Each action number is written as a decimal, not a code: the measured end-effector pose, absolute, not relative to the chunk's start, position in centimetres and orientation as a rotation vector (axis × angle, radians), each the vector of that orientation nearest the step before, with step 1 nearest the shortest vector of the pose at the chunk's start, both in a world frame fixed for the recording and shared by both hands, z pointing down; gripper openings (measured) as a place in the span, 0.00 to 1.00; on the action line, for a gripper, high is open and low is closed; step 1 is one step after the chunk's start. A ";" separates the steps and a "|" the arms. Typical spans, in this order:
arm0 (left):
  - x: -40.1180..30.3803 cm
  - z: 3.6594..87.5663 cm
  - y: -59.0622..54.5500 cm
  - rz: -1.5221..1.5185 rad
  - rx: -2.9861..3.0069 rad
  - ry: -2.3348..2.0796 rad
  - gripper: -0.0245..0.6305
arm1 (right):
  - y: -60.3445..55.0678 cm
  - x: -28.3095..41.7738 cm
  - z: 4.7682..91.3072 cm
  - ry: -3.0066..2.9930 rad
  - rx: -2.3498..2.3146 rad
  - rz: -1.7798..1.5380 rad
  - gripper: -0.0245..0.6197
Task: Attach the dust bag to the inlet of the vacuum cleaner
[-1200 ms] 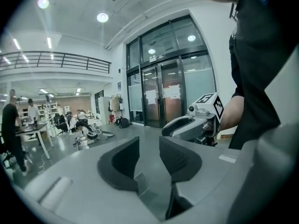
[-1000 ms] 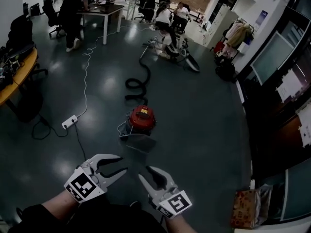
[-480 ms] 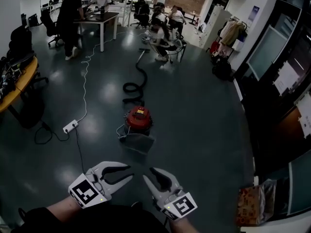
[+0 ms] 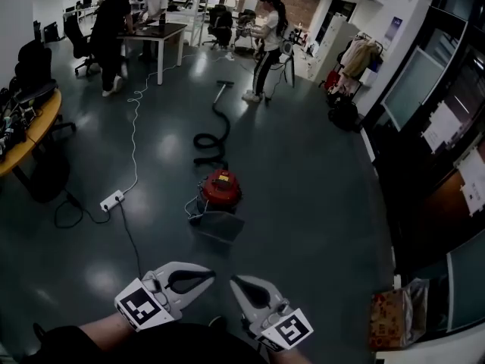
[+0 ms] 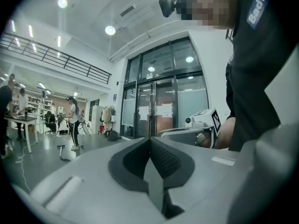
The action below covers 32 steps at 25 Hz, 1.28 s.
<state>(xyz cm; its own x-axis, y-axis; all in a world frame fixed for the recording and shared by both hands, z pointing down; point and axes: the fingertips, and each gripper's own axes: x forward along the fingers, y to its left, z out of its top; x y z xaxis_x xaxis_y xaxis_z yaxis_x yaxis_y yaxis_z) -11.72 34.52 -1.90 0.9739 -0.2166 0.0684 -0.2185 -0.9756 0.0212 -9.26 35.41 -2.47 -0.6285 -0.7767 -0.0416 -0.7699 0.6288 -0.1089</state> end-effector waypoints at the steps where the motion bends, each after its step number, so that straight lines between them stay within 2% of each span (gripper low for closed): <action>1: -11.9 -1.8 34.7 0.105 3.094 -0.333 0.04 | 35.5 -9.7 -2.3 2.764 -1.305 -0.132 0.04; 14: -13.3 -1.0 35.0 0.126 3.089 -0.337 0.04 | 35.2 -12.2 -1.2 2.774 -1.294 -0.144 0.04; 32: -11.8 -1.0 35.1 0.158 3.088 -0.349 0.04 | 35.1 -10.3 -0.8 2.751 -1.309 -0.160 0.04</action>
